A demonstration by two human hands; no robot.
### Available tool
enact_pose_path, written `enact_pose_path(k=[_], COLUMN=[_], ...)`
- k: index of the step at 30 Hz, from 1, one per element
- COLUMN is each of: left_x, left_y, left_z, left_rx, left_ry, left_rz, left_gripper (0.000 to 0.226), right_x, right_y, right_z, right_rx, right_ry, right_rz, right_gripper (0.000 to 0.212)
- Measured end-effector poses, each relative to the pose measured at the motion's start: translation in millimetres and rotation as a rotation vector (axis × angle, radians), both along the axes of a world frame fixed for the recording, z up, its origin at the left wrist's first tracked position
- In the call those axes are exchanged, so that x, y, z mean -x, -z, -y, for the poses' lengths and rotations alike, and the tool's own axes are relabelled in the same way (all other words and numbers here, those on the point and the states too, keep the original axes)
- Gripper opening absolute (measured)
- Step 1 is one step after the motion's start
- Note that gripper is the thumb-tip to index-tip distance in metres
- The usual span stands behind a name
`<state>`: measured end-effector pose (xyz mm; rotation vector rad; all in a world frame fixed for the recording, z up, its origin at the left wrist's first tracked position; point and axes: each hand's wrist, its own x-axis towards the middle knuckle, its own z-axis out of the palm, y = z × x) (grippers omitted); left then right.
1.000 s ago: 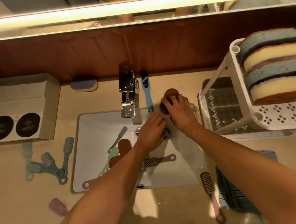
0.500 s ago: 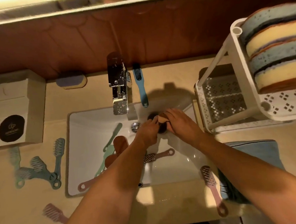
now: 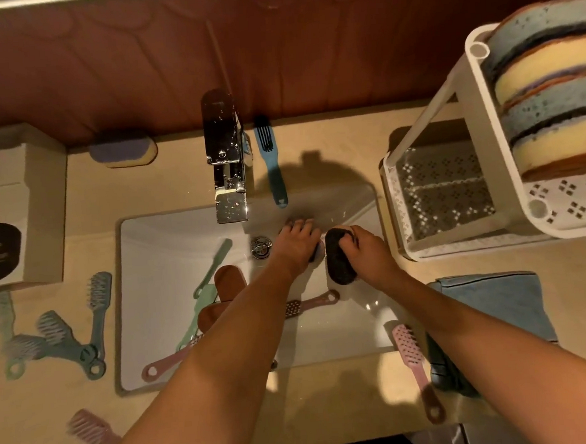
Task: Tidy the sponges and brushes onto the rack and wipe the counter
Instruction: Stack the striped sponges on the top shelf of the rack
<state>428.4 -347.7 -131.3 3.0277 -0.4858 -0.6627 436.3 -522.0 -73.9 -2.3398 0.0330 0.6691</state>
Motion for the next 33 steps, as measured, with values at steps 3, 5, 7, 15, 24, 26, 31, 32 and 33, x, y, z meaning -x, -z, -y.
enact_pose_path(k=[3,5,7,15,24,26,31,32,33], left_x=[3.3,5.8,12.2,34.0,63.3,66.0,68.1,67.8,67.7], left_y=[-5.1,-9.2,-13.3,-48.6,-82.3,-99.0,-136.0,-143.4,-149.6], left_z=[-2.2,-4.2,-7.2,-6.4,-6.1,-2.6,0.9,2.2,3.8], left_rx=[0.068,0.154,0.310,0.555,0.659,0.684,0.668,0.640,0.622], left_ry=[-0.051,-0.102,-0.222,-0.570,-0.611,-0.586,-0.601,-0.616,-0.639], left_rz=[-0.037,-0.048,-0.002,-0.095,-0.142,-0.141,-0.038,-0.003,0.033], left_gripper=[0.054,0.053,0.047,0.037,0.045,0.033,0.019,0.024,0.028], right_x=[2.3,5.2,9.8,37.2,55.8,59.5,61.7,60.4,59.6], right_y=[-2.8,-7.2,-14.3,-36.4,-76.8,-86.0,-113.0,-115.7,-120.0], right_z=[-1.2,-3.5,-7.9,-14.4,-15.6,-15.1,-15.9,-16.4,-17.3], right_rx=[-0.095,-0.233,-0.406,-0.552,-0.424,-0.390,-0.367,-0.351,-0.341], right_ry=[0.146,0.246,0.342,0.413,0.302,0.292,0.190,0.180,0.193], right_rz=[-0.087,-0.140,-0.242,-0.445,-0.200,-0.139,0.014,0.041,0.039], right_gripper=[0.035,0.033,0.026,0.027,0.019,0.027,0.036,0.038,0.040])
